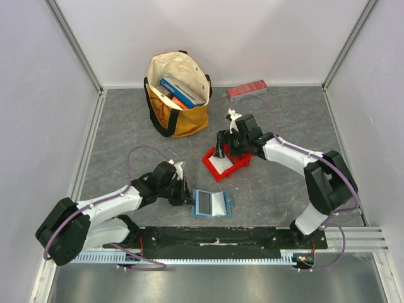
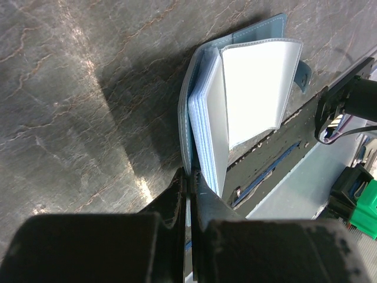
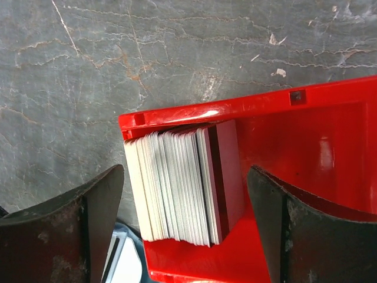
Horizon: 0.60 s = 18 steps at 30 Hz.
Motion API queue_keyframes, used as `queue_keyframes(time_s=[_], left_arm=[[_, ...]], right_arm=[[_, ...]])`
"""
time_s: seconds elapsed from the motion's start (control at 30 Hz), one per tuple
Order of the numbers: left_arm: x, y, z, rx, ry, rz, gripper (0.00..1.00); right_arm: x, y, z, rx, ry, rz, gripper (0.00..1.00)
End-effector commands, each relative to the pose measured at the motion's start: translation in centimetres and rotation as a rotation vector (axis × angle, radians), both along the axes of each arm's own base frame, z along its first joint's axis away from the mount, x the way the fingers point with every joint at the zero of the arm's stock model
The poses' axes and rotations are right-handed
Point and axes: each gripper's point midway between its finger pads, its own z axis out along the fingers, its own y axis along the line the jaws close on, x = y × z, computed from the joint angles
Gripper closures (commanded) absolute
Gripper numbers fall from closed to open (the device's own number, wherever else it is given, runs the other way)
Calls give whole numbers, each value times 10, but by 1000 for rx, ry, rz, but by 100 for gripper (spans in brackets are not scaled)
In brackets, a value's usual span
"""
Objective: Put the credit cards into the card holder
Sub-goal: Pick up the credit card from the storage box.
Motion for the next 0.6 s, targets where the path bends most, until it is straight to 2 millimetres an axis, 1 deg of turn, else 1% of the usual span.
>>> queue_keyframes(time_s=[0.0,0.2,0.3,0.47,0.57], left_arm=[[8,-5,9,-4,-53,-25,98],[9,-4,8,1,-52,-24,98],[8,-5,9,1,-52,-25,98],[9,-5,7,4,-47,-26,98],[9,-5,7,5,-47,-27,98]], right_arm=[[12,13,8,59,-16,68,8],[11,12,-8,68,29,84,7],[9,15,-11,85,49,102,7],[5,20,-7,119,59,132,8],[4,19,-5,129,60,136,11]])
